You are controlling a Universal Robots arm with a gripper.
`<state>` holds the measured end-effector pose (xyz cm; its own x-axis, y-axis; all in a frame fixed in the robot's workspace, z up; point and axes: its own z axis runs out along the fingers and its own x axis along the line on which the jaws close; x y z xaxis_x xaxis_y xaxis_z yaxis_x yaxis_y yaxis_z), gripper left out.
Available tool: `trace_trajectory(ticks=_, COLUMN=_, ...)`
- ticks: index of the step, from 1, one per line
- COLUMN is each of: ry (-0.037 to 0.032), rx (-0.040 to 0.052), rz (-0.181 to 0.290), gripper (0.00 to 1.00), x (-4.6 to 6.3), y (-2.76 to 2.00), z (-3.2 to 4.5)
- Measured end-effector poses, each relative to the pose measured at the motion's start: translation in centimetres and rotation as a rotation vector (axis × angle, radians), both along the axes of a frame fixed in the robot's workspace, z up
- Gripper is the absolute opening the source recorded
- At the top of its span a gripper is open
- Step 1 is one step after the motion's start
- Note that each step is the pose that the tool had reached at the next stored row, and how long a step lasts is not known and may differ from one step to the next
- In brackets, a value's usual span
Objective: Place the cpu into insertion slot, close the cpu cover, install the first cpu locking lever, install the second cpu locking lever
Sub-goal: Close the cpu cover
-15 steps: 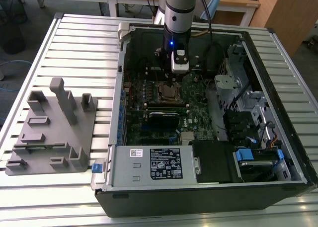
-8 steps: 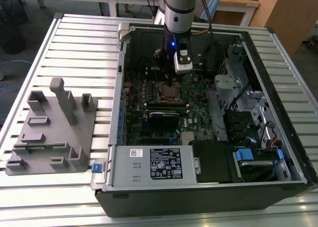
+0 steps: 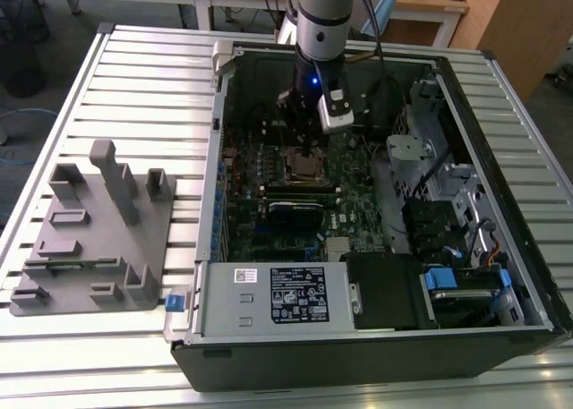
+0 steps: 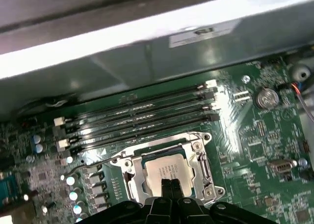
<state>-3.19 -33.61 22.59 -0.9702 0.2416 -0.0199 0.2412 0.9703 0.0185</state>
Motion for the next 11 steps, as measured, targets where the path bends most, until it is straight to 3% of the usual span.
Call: trace_trajectory(ticks=11, ry=-0.0004, rx=-0.0001, rz=0.157, gripper=0.11, x=0.00, y=0.00, z=-0.15)
